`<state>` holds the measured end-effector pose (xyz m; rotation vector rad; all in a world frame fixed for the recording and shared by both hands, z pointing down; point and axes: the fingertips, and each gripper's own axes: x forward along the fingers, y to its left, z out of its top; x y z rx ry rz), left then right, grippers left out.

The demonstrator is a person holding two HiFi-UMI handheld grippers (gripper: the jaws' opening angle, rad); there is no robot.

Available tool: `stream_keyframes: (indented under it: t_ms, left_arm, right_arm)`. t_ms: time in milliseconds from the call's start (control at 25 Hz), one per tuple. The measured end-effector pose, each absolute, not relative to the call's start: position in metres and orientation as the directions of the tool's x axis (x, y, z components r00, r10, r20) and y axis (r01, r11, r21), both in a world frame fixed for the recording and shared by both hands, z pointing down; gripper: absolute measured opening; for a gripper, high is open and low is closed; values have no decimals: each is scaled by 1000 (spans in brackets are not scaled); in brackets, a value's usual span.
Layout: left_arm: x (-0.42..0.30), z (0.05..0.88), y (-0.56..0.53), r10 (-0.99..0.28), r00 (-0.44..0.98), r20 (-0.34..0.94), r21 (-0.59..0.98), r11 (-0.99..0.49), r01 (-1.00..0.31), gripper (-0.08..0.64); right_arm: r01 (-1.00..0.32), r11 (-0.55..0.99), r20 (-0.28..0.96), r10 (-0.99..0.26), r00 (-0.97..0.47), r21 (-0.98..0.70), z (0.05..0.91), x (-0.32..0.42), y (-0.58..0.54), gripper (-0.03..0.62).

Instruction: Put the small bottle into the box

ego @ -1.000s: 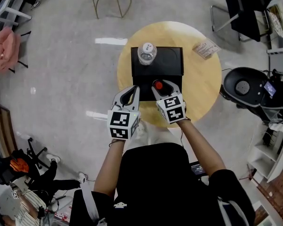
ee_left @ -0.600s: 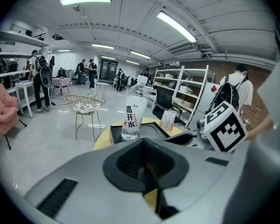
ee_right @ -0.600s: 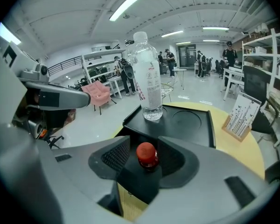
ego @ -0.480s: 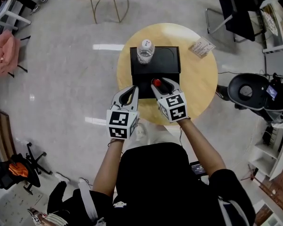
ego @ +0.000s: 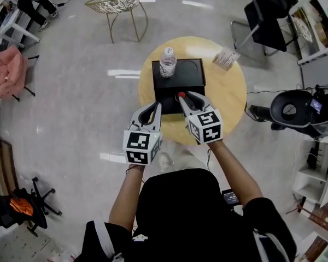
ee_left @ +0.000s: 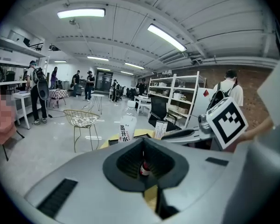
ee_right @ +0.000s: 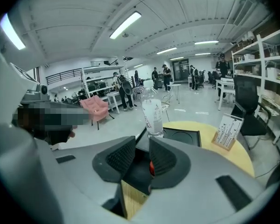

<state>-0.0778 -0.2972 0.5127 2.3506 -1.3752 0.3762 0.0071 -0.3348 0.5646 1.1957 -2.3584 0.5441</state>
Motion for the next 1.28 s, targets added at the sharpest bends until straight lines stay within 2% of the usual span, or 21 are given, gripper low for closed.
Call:
stream_keyframes:
  t_ms: [200,400,720,1280]
  left_arm:
    - [-74,481,-276,-789,498,360,175,-467,-867,12]
    - [-72,452,-247,-805,510,304,160,-484,-860,12]
    - [-73,417,-202,-820,523,232,134,-506,-852,12]
    - [-84,383,-127,-803,563,196,59,-563,-824,12]
  right_arm:
    - [-832,538,493,-692,-528,-135,530,9,-314,37]
    - [-851,515,454,-736,-502,-106,501,15,-287,4]
    - [-863,499,408,-773,-487,-85,464,14,-241,3]
    - [-888,450,286,-843,-456,-89,412,10,-170,3]
